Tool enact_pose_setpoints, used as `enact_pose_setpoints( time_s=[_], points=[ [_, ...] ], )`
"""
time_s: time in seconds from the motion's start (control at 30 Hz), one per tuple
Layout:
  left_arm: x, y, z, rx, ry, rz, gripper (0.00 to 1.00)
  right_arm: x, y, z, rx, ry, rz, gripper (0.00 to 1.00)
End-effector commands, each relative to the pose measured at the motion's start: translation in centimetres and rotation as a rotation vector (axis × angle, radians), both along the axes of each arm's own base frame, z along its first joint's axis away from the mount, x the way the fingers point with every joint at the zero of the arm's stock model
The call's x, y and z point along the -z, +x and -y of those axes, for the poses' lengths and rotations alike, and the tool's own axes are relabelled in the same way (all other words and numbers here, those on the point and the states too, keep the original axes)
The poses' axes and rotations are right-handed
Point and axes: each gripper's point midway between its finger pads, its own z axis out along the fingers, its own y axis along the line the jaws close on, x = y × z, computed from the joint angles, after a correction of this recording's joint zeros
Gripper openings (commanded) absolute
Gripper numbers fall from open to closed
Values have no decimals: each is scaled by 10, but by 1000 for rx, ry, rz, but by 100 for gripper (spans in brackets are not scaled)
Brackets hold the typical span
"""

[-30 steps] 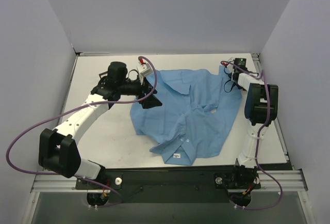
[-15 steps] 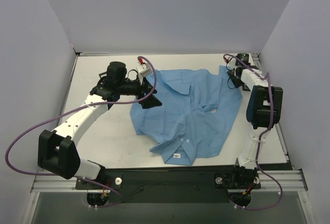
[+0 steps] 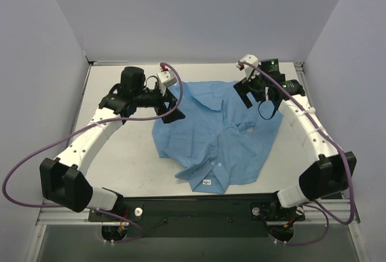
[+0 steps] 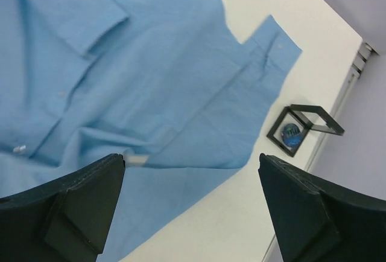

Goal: Remove the brooch from the garment
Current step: Reset both arms

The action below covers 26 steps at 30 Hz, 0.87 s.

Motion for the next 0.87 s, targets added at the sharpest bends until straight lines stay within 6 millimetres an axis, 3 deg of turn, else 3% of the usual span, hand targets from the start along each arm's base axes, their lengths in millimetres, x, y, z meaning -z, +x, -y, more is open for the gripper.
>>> enact_pose_setpoints(
  time_s=[0.0,0.03,0.07,0.13,0.2,0.23,0.27,0.37,0.57,0.83],
  points=[
    [-43,9,-27,-79,85,162,97,-28,-65,-35,-69,82,-39,100],
    [-49,8,-31,-86,89,180,97,-34,-73,-39,-69,97,-21,100],
    [-58,10,-37,-102,90,203,97,-53,-86,-46,-89,137,34,100],
    [-71,10,-45,-126,86,226,97,-72,-110,-69,-158,241,64,100],
    [-86,12,-56,-159,81,244,97,-105,-138,-77,-229,348,132,100],
    [-92,11,-59,-169,78,252,97,-115,-149,-79,-245,391,139,100],
    [-97,10,-62,-178,78,258,97,-137,-165,-83,-296,448,176,100],
    [-113,2,-69,-176,73,277,97,-166,-189,-81,-344,512,237,100],
    [-122,-12,-69,-146,67,286,97,-182,-215,-87,-428,576,263,100],
    [-127,-19,-67,-123,52,284,97,-190,-221,-92,-468,600,266,99]
  ],
)
